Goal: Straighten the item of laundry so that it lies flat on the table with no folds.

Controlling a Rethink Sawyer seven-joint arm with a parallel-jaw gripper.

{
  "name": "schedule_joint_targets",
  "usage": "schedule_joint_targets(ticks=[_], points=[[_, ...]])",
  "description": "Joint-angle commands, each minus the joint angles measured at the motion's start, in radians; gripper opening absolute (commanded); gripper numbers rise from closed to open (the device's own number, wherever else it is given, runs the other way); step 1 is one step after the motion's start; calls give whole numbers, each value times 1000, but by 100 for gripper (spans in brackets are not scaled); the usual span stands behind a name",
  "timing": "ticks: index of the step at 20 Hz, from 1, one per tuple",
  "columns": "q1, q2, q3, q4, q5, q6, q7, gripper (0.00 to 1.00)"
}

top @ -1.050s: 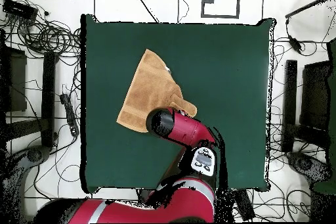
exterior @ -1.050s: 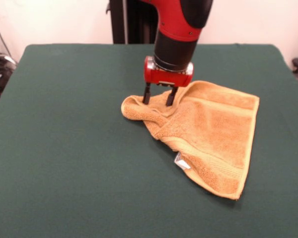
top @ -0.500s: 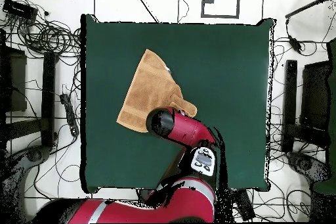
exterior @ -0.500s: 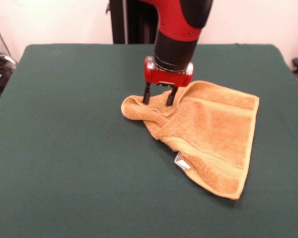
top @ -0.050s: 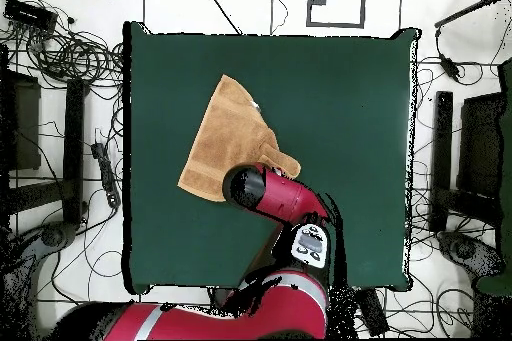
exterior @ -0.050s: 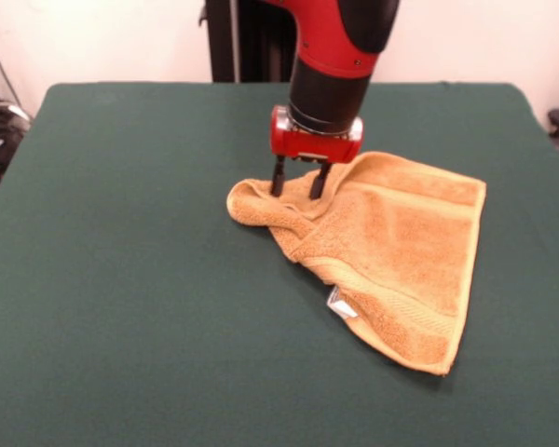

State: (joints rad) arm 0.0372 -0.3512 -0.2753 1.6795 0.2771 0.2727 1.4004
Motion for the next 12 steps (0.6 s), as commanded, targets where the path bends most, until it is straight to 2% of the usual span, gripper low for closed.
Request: schedule_joint_targets(ticks=[1,12], points=[[6,47,125,-14,-8,-8,181,0],[5,48,127,-18,-15,-31,176,0]])
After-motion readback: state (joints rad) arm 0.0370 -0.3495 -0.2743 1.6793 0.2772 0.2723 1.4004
